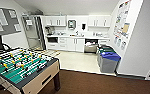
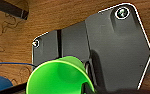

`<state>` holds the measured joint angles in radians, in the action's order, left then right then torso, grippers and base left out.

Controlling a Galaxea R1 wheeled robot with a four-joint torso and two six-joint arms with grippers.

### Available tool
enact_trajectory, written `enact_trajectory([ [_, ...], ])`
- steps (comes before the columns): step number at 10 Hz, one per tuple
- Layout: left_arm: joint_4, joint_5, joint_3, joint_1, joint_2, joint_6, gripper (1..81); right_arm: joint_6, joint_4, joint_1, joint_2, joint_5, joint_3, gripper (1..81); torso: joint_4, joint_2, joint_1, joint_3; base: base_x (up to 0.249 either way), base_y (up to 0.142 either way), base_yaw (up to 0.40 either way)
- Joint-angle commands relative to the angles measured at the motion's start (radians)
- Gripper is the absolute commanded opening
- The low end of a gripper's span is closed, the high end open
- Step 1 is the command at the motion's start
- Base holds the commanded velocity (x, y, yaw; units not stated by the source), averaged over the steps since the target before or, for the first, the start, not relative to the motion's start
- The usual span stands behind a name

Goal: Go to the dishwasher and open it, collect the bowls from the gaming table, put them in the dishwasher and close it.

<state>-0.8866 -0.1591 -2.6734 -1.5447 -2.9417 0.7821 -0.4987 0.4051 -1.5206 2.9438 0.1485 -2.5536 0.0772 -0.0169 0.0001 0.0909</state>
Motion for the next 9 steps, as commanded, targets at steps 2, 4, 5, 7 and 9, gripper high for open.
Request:
enact_trajectory([
  [2,-0.011,0.007,0.009,0.03,0.001,-0.001,1.0,0.0,0.012,0.042,-0.004,-0.04,0.004,1.0,0.0,0.0,0.0,0.0,0.116,0.0,0.0],
  [4,-0.011,0.009,0.009,0.03,-0.001,-0.001,1.0,0.0,0.012,0.043,-0.003,-0.04,0.003,1.0,0.0,0.0,0.0,0.0,0.118,0.0,0.0],
  [5,-0.009,0.009,0.009,0.03,-0.001,-0.001,1.0,0.0,0.012,0.044,-0.003,-0.04,0.001,1.0,0.0,0.0,0.0,0.0,0.123,0.0,0.0],
  [7,-0.009,0.009,0.009,0.03,-0.001,-0.001,1.0,0.0,0.012,0.044,-0.003,-0.04,0.0,1.0,0.0,0.0,0.0,0.0,0.132,-0.063,0.0],
  [9,-0.009,0.009,0.009,0.03,-0.001,-0.001,1.0,0.0,0.012,0.044,-0.004,-0.04,0.0,1.0,0.0,0.0,0.0,0.0,0.132,-0.064,0.0],
])
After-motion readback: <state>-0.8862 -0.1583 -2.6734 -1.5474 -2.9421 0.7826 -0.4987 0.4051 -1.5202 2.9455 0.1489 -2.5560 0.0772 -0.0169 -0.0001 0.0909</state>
